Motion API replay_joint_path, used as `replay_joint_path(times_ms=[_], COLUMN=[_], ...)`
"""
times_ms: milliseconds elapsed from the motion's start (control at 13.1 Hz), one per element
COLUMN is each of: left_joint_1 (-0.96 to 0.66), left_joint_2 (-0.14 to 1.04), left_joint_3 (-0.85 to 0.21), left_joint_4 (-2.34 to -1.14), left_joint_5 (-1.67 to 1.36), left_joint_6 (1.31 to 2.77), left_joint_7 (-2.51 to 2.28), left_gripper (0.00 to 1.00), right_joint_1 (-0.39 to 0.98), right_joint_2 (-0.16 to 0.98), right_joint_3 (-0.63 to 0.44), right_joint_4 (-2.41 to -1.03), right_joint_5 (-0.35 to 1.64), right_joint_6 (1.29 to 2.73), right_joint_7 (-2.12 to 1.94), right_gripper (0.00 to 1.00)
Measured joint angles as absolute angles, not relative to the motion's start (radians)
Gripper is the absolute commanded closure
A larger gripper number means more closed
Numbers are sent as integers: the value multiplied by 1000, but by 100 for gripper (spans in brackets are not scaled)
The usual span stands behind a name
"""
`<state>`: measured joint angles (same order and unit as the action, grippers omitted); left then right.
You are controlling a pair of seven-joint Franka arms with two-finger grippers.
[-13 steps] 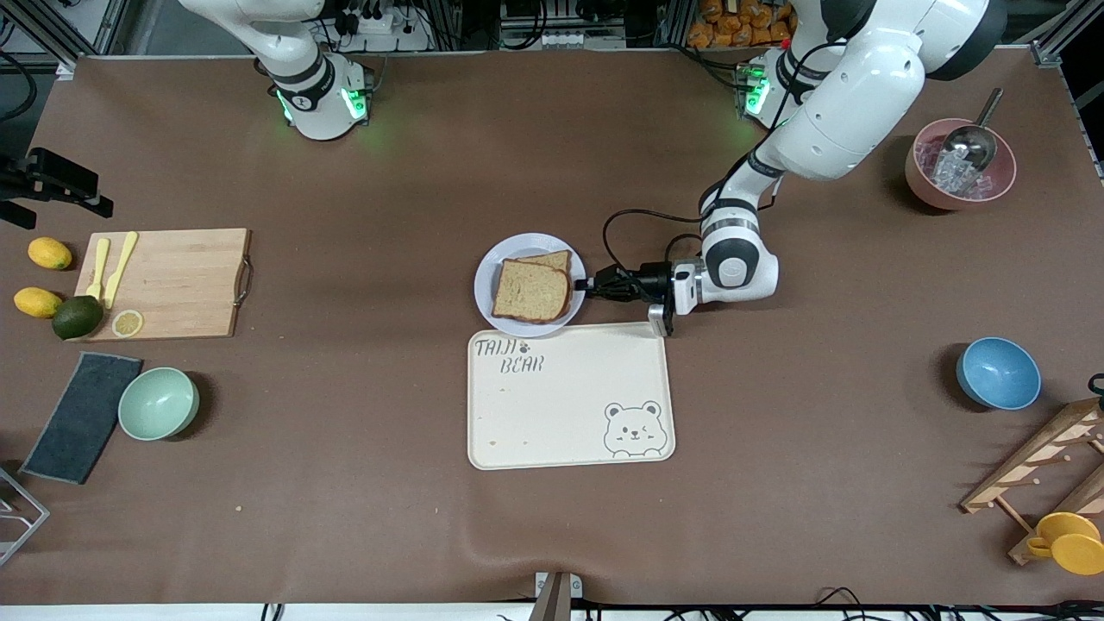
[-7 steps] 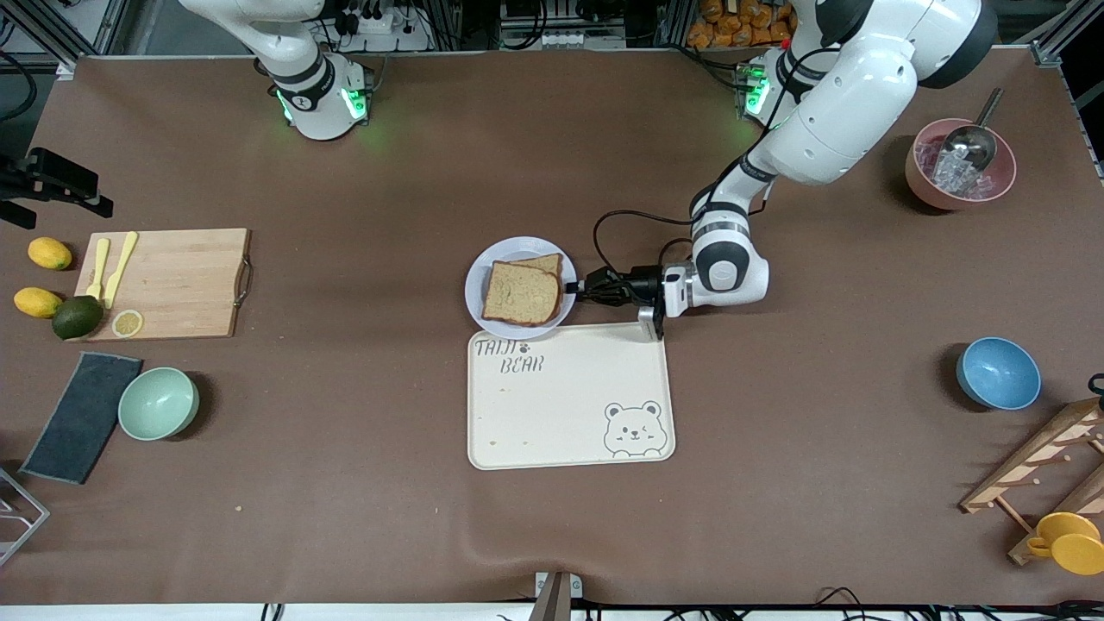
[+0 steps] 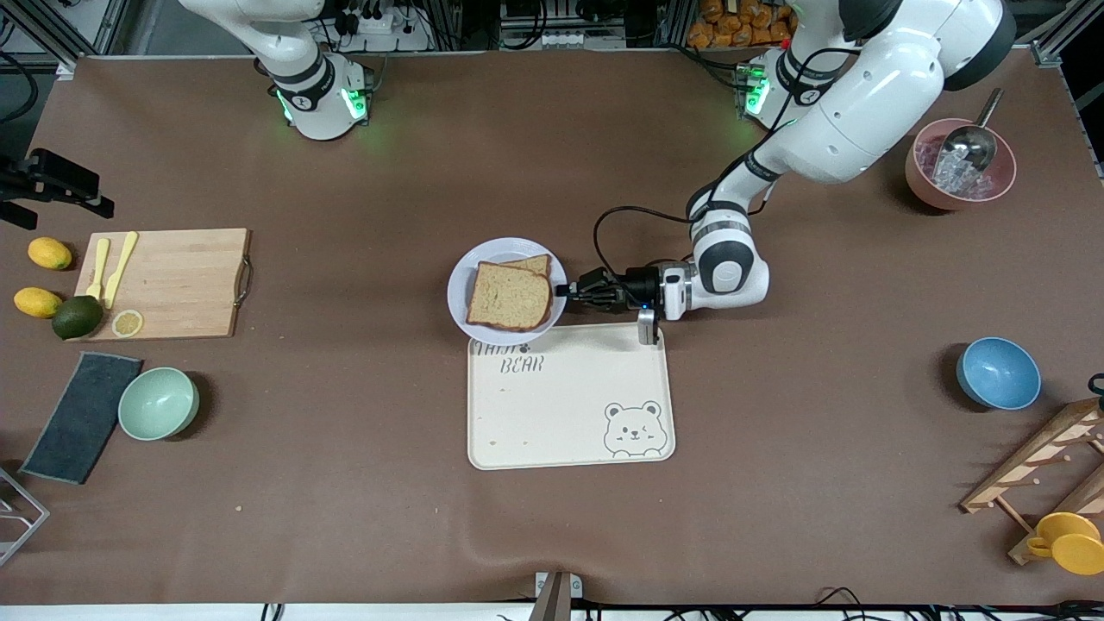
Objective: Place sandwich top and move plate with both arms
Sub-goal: 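Slide the plate with the left gripper onto the bear tray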
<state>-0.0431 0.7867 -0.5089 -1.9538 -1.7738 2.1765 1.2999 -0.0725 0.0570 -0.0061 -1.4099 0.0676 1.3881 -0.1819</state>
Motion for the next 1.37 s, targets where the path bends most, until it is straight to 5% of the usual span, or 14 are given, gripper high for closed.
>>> replay_joint_path(times_ms=[916,1374], left_joint_1=[187,219], left_joint_2=[739,806], left_joint_3=[-506,-471], left_joint_4=[-1901,-1876], left_joint_5=[-1703,-1703], left_joint_6=[2176,2177], left_joint_7=[1218,1217], left_gripper=[100,100], right_joint_1=[-83,-85], right_joint_2=[61,62], right_joint_3=[-13,-13], right_joint_4=[-1410,-1410], right_joint_5=[67,67], right_joint_6=[1393,1402], right_joint_7=[-182,-182], right_gripper=[0,0])
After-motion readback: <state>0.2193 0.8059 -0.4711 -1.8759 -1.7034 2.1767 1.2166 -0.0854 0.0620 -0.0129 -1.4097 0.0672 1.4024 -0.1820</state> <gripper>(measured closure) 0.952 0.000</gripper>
